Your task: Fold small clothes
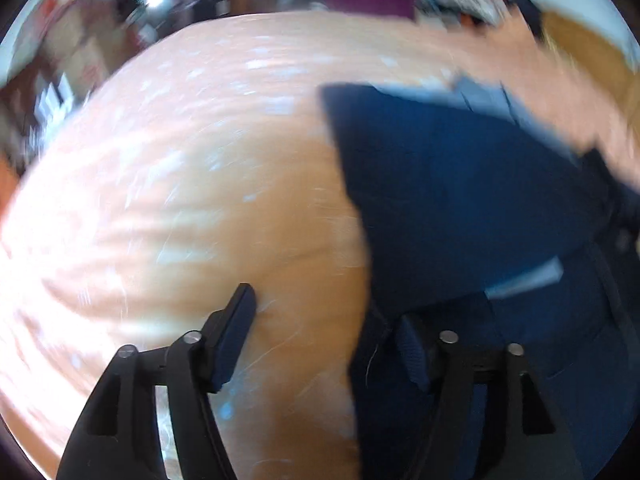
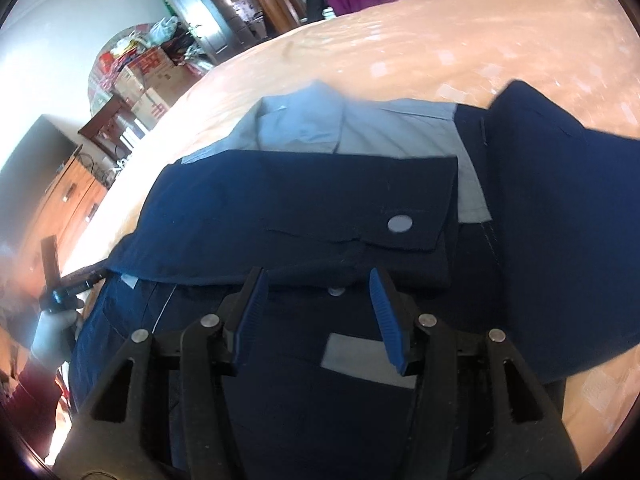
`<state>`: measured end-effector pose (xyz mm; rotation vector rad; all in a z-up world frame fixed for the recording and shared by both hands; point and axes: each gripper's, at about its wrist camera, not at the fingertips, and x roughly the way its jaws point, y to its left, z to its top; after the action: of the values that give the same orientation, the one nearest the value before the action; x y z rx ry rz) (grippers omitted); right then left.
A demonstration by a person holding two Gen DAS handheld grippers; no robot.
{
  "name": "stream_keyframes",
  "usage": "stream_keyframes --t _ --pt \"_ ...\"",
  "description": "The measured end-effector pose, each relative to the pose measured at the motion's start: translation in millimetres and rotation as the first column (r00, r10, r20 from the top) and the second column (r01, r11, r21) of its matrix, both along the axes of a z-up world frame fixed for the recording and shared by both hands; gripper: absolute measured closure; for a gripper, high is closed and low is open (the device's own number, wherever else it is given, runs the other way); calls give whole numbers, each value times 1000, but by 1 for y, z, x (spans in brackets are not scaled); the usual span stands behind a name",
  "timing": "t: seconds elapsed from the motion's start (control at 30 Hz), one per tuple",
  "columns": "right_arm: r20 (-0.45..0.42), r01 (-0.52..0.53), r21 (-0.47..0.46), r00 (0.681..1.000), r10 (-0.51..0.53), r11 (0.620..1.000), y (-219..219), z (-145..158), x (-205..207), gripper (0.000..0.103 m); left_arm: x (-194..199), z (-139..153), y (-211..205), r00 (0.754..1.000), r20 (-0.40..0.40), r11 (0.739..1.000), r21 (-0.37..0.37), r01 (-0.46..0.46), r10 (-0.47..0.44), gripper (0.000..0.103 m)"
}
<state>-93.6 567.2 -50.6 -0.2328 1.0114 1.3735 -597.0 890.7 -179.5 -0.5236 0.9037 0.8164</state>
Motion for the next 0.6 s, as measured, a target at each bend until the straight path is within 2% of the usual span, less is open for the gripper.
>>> stream_keyframes --t 0.07,0.23,0.3,0.33,0.4,0.43,0.5,0.53,0.57,0.6 --pt "14 -16 10 1000 16 1000 0 4 -2 51 -12 -3 0 999 34 999 -16 -35 36 26" --pt "30 -40 57 999 38 998 4 17 -1 51 -4 11 -15 998 -53 1000 5 -21 21 31" --pt "24 -49 62 999 48 997 10 16 -2 51 -2 33 -30 996 -78 995 94 -26 33 36" --pt "20 -53 59 998 52 997 17 14 -3 51 1 50 -37 999 -41 990 138 -23 29 37" --pt "14 -77 45 997 77 996 33 4 -6 51 16 65 -39 999 29 985 174 16 -22 37" --pt "11 -85 20 996 85 996 43 -4 -7 51 31 69 -37 996 57 983 172 61 -72 37" --pt "28 -79 -31 996 80 996 51 -18 -6 55 64 61 -25 987 56 978 153 140 -150 36" --pt "23 -73 -51 997 74 996 52 -27 -2 57 74 52 -17 987 32 979 136 150 -156 35" --pt "20 -71 -60 997 72 996 51 -30 2 66 81 34 -4 991 -42 985 107 134 -130 35" --pt "10 -67 -62 998 68 996 48 -33 6 72 83 1 15 980 -186 995 58 86 -74 35"
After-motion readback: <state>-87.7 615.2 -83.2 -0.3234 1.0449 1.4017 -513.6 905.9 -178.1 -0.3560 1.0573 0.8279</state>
